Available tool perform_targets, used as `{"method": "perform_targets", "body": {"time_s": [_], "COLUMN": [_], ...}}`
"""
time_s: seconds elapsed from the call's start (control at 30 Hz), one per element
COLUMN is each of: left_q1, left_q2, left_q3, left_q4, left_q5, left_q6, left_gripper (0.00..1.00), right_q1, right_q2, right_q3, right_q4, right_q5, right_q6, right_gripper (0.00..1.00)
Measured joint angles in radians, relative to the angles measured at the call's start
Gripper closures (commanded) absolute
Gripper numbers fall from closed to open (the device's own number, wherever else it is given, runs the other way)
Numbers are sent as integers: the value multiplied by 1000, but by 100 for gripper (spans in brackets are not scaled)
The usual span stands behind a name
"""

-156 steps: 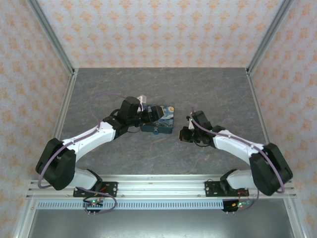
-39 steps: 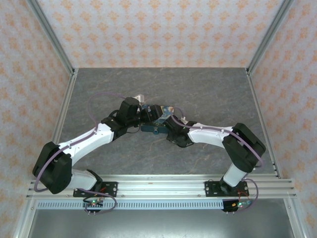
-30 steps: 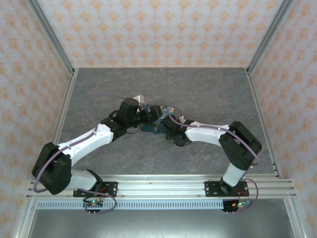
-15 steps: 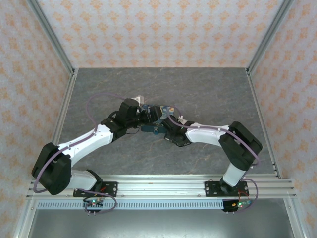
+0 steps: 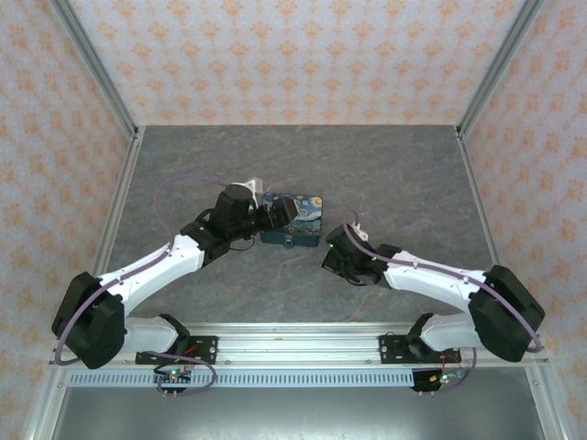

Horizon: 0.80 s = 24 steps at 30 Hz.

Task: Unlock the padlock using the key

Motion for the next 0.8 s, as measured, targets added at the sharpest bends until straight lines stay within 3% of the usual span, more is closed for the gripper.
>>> {"method": "perform_targets", "body": {"time_s": [0.47,0.8], "left_q1": [-3,-33], "left_q2": [-3,13], "left_q3": [-18,-18], "left_q4": [0,2], "left_q5": [0,-1], "left_q6": [-8,-17], "left_gripper": [0,0], "right_q1": [-17,-22], "right_q2": [-38,70], "right_q3": [-80,-126], "right_q4": [44,137], "right_q5": [-34,-47], "right_q6": [10,24], "right_gripper": [100,100]}}
